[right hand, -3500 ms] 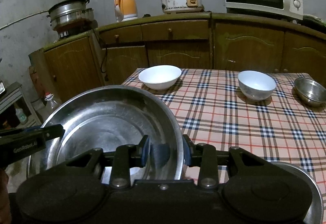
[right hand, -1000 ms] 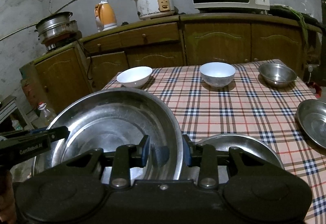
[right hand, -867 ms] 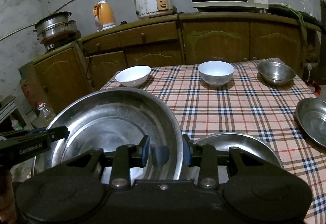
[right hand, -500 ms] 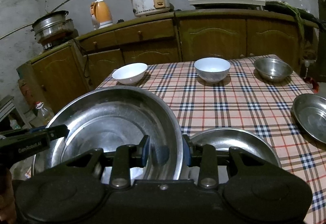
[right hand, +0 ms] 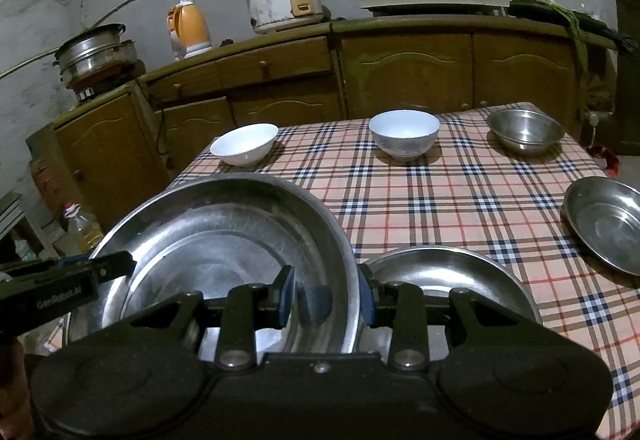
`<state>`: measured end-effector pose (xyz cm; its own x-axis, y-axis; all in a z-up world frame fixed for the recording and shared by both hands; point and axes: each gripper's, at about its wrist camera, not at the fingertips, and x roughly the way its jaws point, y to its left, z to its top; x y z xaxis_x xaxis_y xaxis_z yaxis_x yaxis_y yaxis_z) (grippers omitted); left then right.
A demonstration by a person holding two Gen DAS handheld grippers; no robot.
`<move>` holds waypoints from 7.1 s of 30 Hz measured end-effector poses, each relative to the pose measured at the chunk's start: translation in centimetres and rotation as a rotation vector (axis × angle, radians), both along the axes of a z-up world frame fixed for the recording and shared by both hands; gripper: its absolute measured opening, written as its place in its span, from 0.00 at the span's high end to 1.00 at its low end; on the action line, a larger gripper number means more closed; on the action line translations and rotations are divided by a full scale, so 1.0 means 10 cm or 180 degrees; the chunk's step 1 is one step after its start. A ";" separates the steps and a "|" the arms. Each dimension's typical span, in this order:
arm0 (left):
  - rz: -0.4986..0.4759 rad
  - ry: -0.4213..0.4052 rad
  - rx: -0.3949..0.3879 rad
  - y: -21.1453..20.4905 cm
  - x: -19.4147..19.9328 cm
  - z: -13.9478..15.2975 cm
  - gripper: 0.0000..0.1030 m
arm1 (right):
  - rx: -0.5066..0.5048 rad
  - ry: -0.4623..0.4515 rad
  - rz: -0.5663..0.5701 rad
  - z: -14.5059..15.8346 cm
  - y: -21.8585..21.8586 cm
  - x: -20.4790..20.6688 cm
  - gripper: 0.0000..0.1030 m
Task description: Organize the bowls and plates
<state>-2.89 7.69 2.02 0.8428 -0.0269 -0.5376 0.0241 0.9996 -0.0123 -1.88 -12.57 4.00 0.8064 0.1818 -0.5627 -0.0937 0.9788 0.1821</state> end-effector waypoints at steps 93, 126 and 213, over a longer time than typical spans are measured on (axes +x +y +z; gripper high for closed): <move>-0.0785 0.0414 0.0161 -0.89 0.35 -0.49 0.75 | 0.0059 0.0411 -0.0788 -0.50 -1.02 -0.10 0.59; -0.0919 0.0650 0.0221 -1.26 0.60 -0.79 0.74 | 0.0084 0.0517 -0.1074 -0.77 -1.40 0.06 0.59; -0.0740 0.0295 -0.0060 -0.90 0.31 -0.48 0.33 | -0.0500 0.0649 0.0242 -0.76 -0.90 -0.52 0.33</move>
<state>0.20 -1.32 -2.79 0.7599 -0.2251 -0.6098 0.2513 0.9669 -0.0438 -7.10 -21.55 -3.57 0.6609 0.1352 -0.7382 -0.1451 0.9881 0.0511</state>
